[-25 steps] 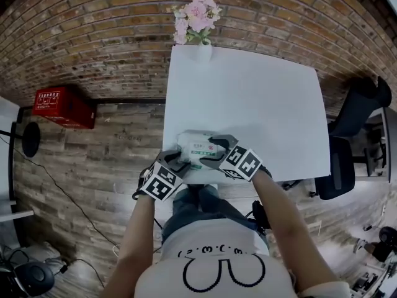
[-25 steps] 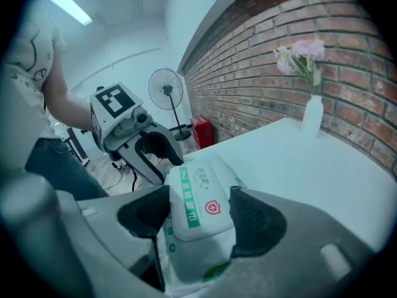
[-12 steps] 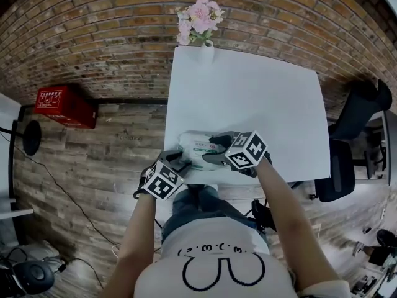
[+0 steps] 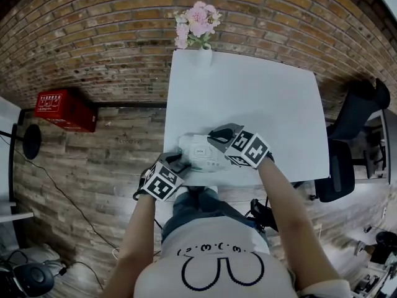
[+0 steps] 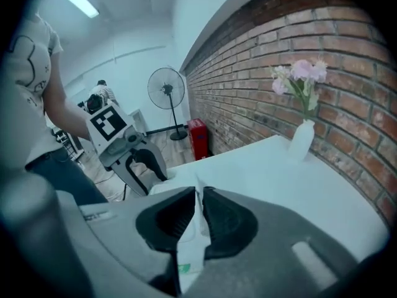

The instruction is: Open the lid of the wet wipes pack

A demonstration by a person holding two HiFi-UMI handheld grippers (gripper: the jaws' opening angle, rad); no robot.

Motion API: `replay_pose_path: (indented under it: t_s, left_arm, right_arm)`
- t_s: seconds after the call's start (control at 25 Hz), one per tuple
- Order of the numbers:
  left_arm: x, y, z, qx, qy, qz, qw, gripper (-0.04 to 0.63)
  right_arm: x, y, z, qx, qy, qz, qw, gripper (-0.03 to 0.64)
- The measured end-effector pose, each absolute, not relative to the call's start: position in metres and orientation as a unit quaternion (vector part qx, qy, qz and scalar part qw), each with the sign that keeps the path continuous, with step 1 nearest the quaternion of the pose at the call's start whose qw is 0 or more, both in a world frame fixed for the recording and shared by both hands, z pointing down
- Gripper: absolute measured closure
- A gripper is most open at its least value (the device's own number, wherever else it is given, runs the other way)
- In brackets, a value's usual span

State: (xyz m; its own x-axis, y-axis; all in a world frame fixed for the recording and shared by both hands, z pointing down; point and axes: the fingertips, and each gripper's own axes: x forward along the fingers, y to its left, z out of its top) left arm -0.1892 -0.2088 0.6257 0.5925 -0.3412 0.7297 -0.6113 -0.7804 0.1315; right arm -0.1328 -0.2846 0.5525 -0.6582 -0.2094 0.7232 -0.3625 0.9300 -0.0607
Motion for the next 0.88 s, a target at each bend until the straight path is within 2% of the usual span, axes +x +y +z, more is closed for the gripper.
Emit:
replay_pose_path:
  t_s: [0.28,0.32,0.48,0.8,0.88]
  left_arm:
    - [-0.188,-0.21,0.625,0.873,-0.275,0.357,0.186,0.41]
    - [-0.188,-0.209,0.625,0.872,-0.276,0.358,0.187,0.41]
    - [-0.188,-0.209,0.624,0.87,-0.277,0.361,0.191,0.41]
    - [-0.189,-0.21,0.624,0.868,-0.283,0.36,0.191,0.41]
    - [-0.189,-0.209,0.624,0.867,-0.285,0.361,0.192,0.41]
  right_arm:
    - [-0.127,-0.317,0.572,0.279,-0.869,0.077,0.402,0.537]
    - [-0.124,-0.32,0.577,0.292,-0.861,0.072,0.411,0.572]
    - [-0.118,-0.324,0.59,0.315,-0.844,0.061,0.43,0.571]
    - [-0.118,-0.318,0.56,0.319,-0.862,0.07,0.388,0.575]
    - [-0.114,-0.318,0.54,0.336,-0.866,0.064,0.365,0.613]
